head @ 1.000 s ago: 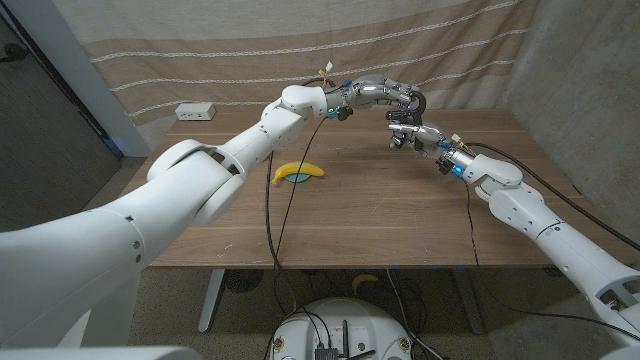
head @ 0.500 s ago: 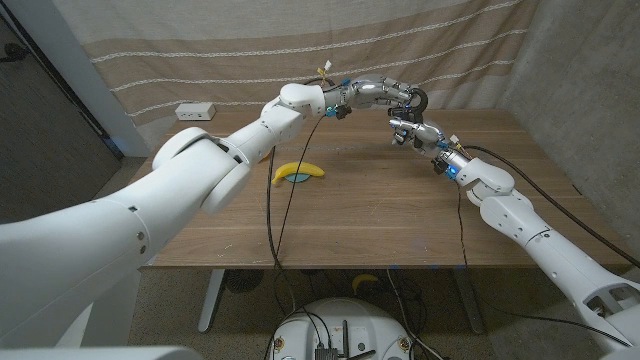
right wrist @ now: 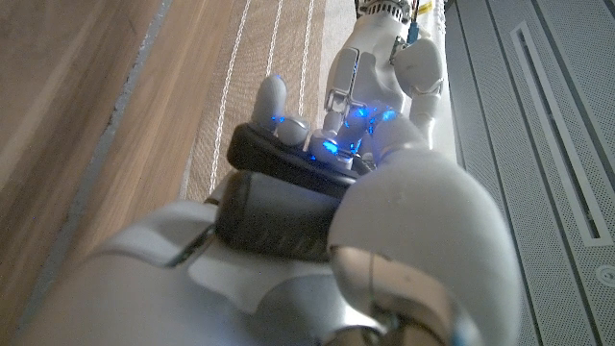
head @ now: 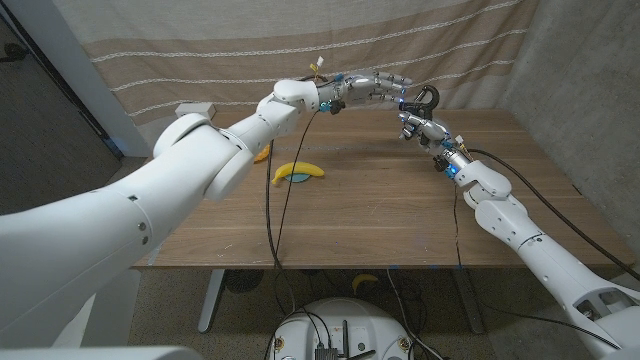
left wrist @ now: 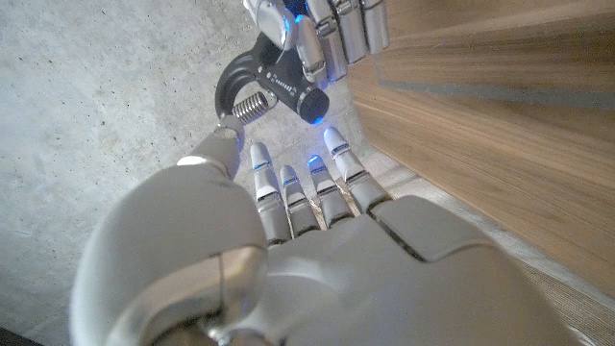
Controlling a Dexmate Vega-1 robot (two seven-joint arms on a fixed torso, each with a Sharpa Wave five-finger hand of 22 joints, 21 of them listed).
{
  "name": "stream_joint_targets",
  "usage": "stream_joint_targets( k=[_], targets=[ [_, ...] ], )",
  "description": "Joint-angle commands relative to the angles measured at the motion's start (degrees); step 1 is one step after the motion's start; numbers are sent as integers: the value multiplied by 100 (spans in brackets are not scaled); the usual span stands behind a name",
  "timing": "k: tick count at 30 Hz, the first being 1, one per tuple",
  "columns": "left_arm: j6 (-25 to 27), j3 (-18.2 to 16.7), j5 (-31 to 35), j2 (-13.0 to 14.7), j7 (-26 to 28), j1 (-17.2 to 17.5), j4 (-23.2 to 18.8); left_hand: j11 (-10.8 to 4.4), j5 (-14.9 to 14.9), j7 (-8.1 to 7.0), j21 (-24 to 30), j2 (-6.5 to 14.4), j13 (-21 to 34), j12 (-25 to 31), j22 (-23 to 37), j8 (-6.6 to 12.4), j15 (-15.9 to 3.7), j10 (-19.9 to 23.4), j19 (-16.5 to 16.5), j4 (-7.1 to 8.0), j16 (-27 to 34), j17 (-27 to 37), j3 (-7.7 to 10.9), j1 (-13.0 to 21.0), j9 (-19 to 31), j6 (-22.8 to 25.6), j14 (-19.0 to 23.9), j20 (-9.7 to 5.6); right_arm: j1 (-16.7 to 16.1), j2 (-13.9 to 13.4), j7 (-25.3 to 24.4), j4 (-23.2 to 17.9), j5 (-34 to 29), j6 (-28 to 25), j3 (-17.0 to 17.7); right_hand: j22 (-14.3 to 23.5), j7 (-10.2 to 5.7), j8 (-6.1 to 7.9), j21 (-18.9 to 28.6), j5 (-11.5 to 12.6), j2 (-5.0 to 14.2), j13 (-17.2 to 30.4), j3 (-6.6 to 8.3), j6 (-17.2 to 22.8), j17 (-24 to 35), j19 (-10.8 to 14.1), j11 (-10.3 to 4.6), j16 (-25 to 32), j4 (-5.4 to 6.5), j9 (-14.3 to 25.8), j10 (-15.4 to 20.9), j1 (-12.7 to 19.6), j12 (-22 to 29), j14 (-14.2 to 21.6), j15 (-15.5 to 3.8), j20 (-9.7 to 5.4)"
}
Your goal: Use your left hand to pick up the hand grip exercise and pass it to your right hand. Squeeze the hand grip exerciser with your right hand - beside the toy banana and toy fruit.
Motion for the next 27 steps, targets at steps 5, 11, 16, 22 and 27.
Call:
stream_joint_targets(
  k=[5, 11, 16, 22, 27],
  targets=[
    [-384, -677, -605, 137, -165, 294, -176, 8, -2, -109, -49, 80, 20, 5, 10, -15, 9, -208, -73, 150, 29, 57, -124, -443, -101, -445, -59, -27, 43, 40, -147, 79, -76, 35, -2, 25, 366, 82, -13, 243, -59, 8, 170, 1026, 6, 116, -695, 1262, -17, -37, 794, -85, 1099, 429, -824, -97],
    [-215, -740, -683, 371, 105, 574, -708, 9, 8, -106, -39, 166, 20, 25, 12, 5, -19, -199, -53, 179, 56, 65, -100, -497, -127, -467, -6, -36, 64, 50, -208, 93, -132, 47, -19, 74, 366, 176, 27, 400, -88, 3, 279, 1046, 6, 182, -684, 1268, -9, 25, 921, -126, 1108, 527, -830, -100],
    [-53, -787, -750, 626, 399, 867, -1299, 7, 13, -96, -35, 201, 19, 33, 13, 22, -37, -200, -45, 184, 59, 65, -86, -516, -142, -460, 1, -38, 63, 56, -271, 83, -189, 85, -27, 174, 364, 313, 111, 576, -105, -5, 409, 1185, 7, 327, -704, 1282, 19, 67, 1152, -206, 1120, 704, -838, -126],
    [59, -902, -902, 868, 781, 1205, -1864, 14, 14, -82, -32, 226, 18, 65, 13, 56, -56, -141, -42, 178, 67, 60, -73, -541, -165, -408, 31, -41, -1, 90, -438, 42, -274, 211, -11, 293, 333, 512, 243, 772, -110, -12, 559, 1427, 3, 620, -701, 1289, 56, 123, 1478, -327, 1124, 996, -844, -171],
    [145, -971, -1047, 1006, 893, 1377, -2125, 31, 17, -100, -34, 274, 18, 86, 14, 77, -48, -99, -52, 188, 76, 63, -56, -577, -187, -370, 54, -37, 26, 181, -258, 192, -199, 393, -1, 305, 425, 969, 370, 860, -150, -9, 605, 1722, -8, 968, -578, 1279, 207, 571, 1829, -775, 1113, 1424, -845, -100]
  ],
)
